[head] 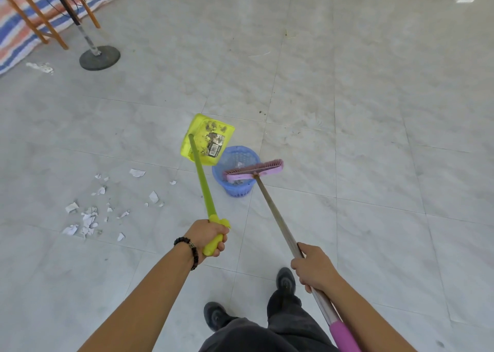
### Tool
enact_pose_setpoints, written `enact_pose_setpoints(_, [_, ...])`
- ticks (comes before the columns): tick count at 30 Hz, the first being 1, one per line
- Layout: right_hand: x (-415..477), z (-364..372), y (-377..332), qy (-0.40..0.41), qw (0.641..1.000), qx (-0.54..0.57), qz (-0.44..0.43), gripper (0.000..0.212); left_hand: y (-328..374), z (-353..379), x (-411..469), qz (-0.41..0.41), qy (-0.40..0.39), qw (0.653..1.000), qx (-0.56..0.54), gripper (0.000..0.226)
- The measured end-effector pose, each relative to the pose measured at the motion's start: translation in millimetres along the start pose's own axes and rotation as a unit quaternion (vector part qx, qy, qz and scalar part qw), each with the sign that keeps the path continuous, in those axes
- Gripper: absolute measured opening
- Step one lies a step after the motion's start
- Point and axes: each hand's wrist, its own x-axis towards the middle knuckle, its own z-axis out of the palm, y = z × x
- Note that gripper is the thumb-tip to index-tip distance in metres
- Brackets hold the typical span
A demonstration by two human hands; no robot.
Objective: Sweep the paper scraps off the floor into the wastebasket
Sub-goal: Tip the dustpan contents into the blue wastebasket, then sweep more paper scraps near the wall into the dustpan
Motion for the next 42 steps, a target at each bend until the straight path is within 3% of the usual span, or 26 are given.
enact_pose_setpoints(7, [-13.7,-8.4,-28.9,-0.017,0.987,0.159,0.026,0.021,10.4,-7.1,-8.7,0.022,-0.008,1.0,0.004,0.015])
enact_pose_setpoints(14, [-2.5,-35.3,-47.1,-0.049,0.98,0.194,-0.006,0.018,14.7,4.3,-19.3,0.047,-0.02,0.996,-0.07,0.011])
enact_pose_setpoints(22, [42.0,-44.1,-86.4,-0.116,0.983,0.124,-0.073,0.022,45.1,10.1,-31.6,0.101,0.042,0.985,-0.131,0.012])
enact_pose_setpoints(26, [63.8,-38.3,-109.6,-0.171,0.977,0.081,-0.095,0.018,47.5,-4.1,-31.2,0.108,0.06,0.96,-0.251,0.006])
enact_pose_setpoints(33, [108.2,-14.8,-149.0,-0.247,0.964,-0.034,-0.093,0.012,9.9,-28.5,-23.4,0.066,0.101,0.899,-0.42,0.008])
enact_pose_setpoints(42, [152.9,71.6,-225.6,-0.305,0.941,-0.131,-0.071,0.011,2.4,-128.1,16.9,0.018,0.118,0.858,-0.5,0.013])
